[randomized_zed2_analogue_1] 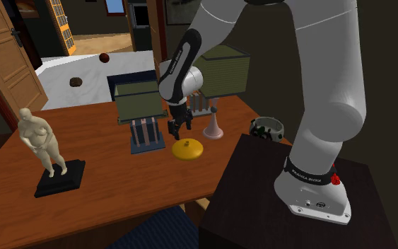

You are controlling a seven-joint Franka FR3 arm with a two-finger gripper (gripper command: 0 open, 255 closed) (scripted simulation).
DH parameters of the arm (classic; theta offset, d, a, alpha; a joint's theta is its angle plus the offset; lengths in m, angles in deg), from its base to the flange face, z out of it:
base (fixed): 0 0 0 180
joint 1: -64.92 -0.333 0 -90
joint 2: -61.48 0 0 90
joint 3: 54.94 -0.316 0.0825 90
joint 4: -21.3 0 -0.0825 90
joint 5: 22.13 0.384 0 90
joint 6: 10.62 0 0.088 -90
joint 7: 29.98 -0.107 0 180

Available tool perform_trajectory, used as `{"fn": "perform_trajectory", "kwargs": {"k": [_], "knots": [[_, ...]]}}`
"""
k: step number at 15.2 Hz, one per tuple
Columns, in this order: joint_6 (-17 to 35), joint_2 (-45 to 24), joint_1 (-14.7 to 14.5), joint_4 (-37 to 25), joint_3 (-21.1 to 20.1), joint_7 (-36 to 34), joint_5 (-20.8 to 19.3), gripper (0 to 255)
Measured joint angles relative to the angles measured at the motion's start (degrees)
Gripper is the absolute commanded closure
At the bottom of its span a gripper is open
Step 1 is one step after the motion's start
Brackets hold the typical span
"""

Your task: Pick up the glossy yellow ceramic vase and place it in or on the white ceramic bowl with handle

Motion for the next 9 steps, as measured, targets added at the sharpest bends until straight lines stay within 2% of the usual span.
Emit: {"fn": "perform_trajectory", "kwargs": {"k": [5,9], "knots": [[3.59,-3.52,0.30,0.11,-0.28,0.34,0.42,0],[4.30,-4.40,0.32,-0.09,-0.37,0.34,0.51,0]]}}
